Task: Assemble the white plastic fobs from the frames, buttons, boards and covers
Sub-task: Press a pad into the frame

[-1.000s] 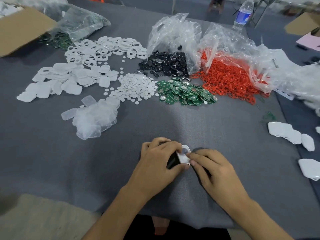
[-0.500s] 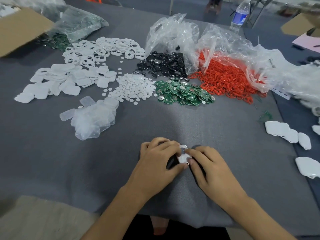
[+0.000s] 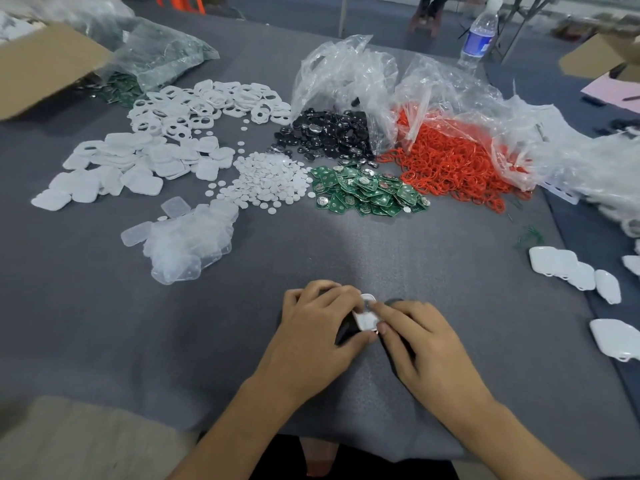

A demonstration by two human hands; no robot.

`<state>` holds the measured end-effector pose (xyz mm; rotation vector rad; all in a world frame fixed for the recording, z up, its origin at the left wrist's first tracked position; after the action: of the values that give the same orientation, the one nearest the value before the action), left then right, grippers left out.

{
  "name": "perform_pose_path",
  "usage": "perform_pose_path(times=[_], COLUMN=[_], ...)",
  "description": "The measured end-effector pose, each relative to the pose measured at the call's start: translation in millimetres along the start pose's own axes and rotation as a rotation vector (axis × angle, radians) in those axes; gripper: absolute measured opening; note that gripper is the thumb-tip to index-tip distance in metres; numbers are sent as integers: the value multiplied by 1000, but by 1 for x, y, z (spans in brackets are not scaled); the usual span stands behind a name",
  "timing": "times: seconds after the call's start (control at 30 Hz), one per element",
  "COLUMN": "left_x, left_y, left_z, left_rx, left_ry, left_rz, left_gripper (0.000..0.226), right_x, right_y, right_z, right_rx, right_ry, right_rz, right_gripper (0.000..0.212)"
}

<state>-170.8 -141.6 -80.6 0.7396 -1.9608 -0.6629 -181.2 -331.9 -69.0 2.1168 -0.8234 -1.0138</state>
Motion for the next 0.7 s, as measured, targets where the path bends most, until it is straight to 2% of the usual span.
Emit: perform_pose_path(times=[0.23, 0.47, 0.57, 0.7], left_x=[0, -1, 0, 1], left_y=[1, 0, 2, 7], left_z=[0, 0, -2, -5], left_rx=[2, -14, -30, -46], left_ry=[2, 28, 36, 107], left_rz=[-5, 0, 5, 84], left_gripper=[25, 35, 44, 57], right_x=[0, -1, 0, 10], right_y=[-1, 1, 4, 5], right_z=[0, -2, -4, -16], right_rx=[-10, 3, 25, 208], right_ry=[6, -60, -153, -387], right_rz=[10, -51, -149, -308], right_gripper=[23, 37, 40, 34])
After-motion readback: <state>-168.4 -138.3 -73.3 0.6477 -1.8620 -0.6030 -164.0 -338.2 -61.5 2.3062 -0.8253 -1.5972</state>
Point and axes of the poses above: each hand's wrist, its own z-axis away from the middle knuckle, its own y-axis out of the back of the hand, x = y × z, the point moved 2 cm from there along -z, towards the middle knuckle, and after that the axes turned 9 degrees about x, right-handed, at the moved point
